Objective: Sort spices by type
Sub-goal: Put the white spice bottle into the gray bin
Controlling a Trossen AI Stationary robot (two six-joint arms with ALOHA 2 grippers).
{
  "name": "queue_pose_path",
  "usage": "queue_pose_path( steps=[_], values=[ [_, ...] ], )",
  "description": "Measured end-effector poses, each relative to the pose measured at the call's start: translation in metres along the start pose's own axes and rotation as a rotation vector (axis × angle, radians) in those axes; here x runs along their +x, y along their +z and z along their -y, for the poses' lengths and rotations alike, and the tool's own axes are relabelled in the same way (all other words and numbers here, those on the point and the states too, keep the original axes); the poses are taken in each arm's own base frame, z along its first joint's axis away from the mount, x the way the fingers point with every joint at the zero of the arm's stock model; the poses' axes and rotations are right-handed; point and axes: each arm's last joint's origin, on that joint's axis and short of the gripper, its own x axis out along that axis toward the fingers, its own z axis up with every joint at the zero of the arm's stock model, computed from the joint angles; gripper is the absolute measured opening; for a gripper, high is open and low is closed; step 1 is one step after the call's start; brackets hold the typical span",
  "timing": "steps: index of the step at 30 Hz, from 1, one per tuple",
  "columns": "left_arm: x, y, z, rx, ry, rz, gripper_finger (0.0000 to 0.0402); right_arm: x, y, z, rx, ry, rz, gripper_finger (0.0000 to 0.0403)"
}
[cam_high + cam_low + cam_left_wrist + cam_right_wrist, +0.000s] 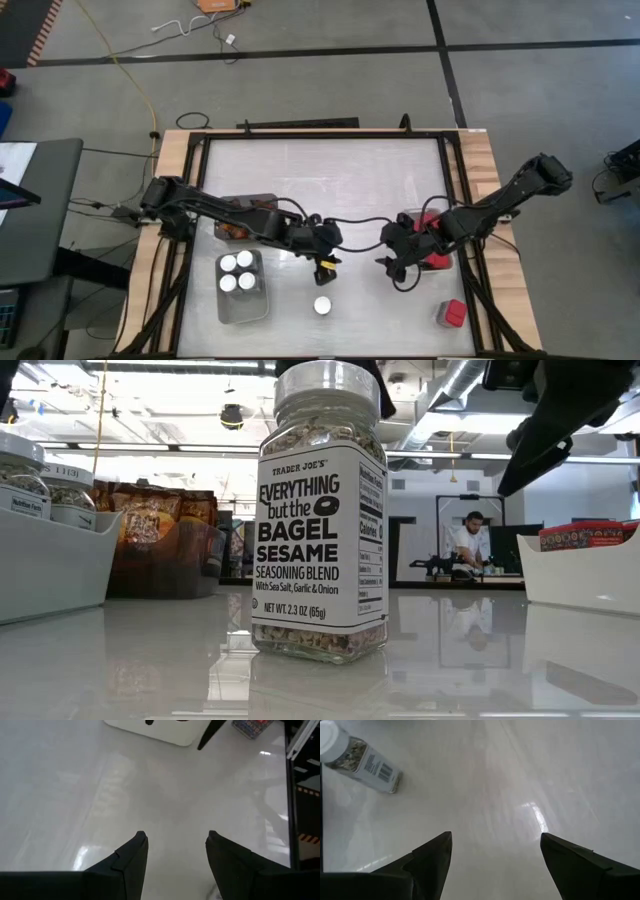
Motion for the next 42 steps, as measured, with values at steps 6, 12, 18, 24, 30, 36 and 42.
queue_pose_path(
  steps=[6, 12, 18, 24, 30, 36, 42],
  values=[
    [-0.002, 0.003, 0.003, 0.069, -0.043, 0.002, 0.0204, -0.001, -0.002, -0.003, 0.011, 0.009, -0.003, 0.0329],
    [-0.001, 0.0, 0.006, 0.078, -0.046, -0.013, 0.025, -0.001, -0.002, -0.003, 0.031, 0.008, -0.002, 0.0329],
    [-0.001, -0.001, 0.006, 0.094, -0.047, -0.014, 0.0316, -0.001, -0.002, -0.003, 0.033, 0.008, -0.002, 0.0329],
    [-0.001, -0.001, 0.006, 0.063, -0.046, -0.015, 0.0342, -0.001, -0.002, -0.003, 0.041, 0.007, -0.001, 0.0329],
    [-0.002, -0.001, 0.008, 0.015, -0.05, -0.013, 0.034, -0.002, -0.007, 0.0, 0.023, -0.023, -0.042, 0.0329],
    [-0.01, -0.016, 0.035, 0.134, -0.07, -0.006, 0.0339, -0.01, -0.031, 0.0, 0.036, -0.111, -0.179, 0.0329],
    [-0.017, -0.031, 0.058, 0.198, -0.06, 0.011, 0.0339, -0.016, -0.043, -0.008, 0.03, -0.108, -0.205, 0.0329]
  ],
)
